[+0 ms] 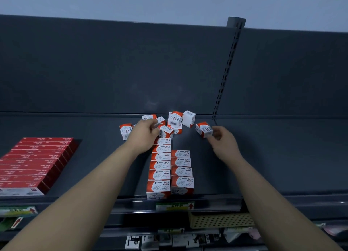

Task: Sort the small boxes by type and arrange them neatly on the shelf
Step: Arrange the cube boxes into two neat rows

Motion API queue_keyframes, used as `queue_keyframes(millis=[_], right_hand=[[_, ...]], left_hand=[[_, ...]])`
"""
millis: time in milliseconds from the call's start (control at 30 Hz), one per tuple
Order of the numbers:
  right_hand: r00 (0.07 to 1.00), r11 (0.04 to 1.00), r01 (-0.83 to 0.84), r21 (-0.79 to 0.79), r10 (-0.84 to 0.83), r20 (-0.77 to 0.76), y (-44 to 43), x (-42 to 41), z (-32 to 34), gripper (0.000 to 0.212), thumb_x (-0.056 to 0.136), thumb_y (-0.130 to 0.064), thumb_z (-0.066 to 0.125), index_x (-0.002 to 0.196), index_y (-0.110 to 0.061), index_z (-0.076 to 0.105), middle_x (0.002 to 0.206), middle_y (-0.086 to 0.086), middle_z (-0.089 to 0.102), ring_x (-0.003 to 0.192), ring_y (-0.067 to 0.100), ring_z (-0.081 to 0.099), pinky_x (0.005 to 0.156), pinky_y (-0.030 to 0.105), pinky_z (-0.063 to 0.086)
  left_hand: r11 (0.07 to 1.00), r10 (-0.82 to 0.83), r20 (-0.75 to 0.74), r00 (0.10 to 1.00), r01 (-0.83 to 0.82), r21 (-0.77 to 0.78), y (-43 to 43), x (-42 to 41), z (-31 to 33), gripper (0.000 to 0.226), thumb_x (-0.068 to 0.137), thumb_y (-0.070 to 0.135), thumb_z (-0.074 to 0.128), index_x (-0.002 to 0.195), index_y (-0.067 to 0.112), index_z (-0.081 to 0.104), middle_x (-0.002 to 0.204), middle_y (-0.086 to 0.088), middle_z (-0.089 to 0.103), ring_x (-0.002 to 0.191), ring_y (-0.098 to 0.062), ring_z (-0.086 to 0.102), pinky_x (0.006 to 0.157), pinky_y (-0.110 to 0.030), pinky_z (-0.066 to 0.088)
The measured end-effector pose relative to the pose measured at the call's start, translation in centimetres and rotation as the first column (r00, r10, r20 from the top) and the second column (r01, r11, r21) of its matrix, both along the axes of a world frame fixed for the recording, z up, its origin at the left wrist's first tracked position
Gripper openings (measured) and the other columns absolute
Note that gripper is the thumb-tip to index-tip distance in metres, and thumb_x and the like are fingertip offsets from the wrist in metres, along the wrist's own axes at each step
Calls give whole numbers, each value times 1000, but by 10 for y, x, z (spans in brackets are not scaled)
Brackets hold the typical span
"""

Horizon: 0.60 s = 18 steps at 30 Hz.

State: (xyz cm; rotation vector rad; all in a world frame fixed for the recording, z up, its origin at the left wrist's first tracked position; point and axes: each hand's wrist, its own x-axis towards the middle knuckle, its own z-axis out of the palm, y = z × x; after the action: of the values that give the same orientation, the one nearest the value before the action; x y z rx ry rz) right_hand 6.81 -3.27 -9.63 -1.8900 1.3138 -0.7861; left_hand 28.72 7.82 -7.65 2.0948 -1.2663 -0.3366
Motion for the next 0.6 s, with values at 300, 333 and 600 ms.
queue_keyframes(millis=[300,333,600], right_hand=[[992,994,3,111,11,-123,-41,11,-6,53,81,-38,72,119,-3,60,112,8,63,97,23,61,82,37,50],[991,996,-7,87,19,-132,-42,13,-6,45,80,-38,73,108,-4,64,102,6,66,87,21,62,74,36,51],[932,945,-57,323,-65,356,-48,7,-8,21,85,-17,69,104,-12,61,106,8,67,91,17,67,71,29,58]], left_hand=[[943,-215,154,964,164,288,-42,15,6,46,85,14,68,129,22,58,132,0,53,113,-20,55,88,-29,49],[940,-229,174,958,171,296,-43,16,6,43,84,17,70,126,22,60,129,0,53,111,-20,55,88,-29,49],[955,-235,-167,958,259,144,-38,30,19,19,80,24,75,95,30,67,99,11,67,92,-10,64,76,-28,52]])
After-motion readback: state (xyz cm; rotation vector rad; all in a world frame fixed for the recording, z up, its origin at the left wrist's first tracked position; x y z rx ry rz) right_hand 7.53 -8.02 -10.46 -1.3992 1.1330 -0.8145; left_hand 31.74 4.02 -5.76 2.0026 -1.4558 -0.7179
